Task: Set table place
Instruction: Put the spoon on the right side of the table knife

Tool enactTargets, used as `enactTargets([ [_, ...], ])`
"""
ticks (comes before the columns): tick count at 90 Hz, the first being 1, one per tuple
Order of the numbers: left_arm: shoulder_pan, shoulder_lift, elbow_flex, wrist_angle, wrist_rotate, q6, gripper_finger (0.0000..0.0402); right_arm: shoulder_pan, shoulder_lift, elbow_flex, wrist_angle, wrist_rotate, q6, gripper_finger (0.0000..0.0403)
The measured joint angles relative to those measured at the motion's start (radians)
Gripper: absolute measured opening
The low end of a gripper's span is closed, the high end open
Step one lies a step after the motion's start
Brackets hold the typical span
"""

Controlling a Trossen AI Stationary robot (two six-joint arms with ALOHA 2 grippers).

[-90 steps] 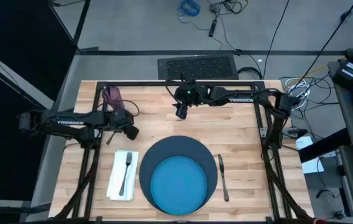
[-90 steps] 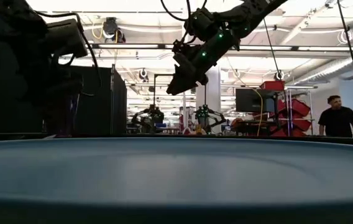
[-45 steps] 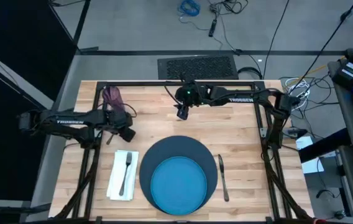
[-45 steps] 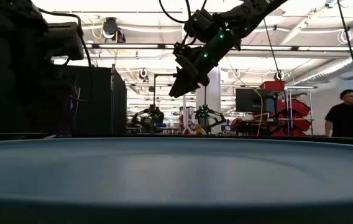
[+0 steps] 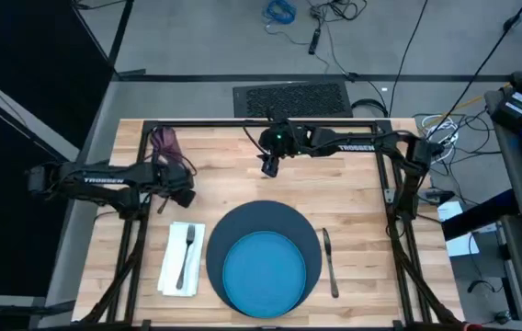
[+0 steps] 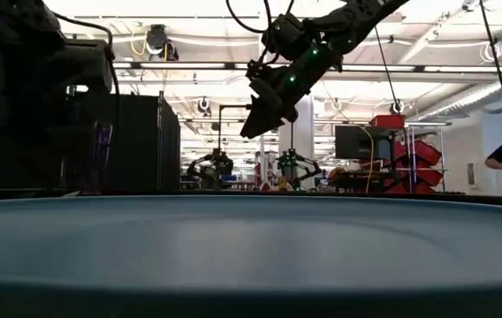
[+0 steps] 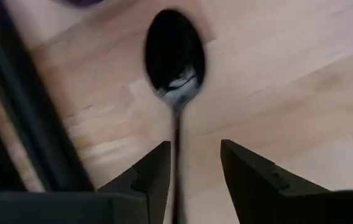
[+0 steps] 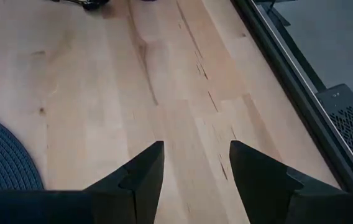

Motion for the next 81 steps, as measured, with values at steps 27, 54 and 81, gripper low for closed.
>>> enactTargets([
  [27, 0.0, 0.0, -0.048, 0.066, -0.008, 0.014, 0.0128, 0.0, 0.0, 0.0, 0.001, 0.0, 0.0, 0.0169],
  [54, 0.0, 0.006, -0.075, 0.097, -0.03, 0.019, 0.0128, 0.0, 0.0, 0.0, 0.001, 0.0, 0.0, 0.0169],
  [81, 0.0, 0.013, -0.109, 0.161, -0.029, 0.02, 0.0127, 0.0, 0.0, 0.0, 0.001, 0.0, 0.0, 0.0169],
])
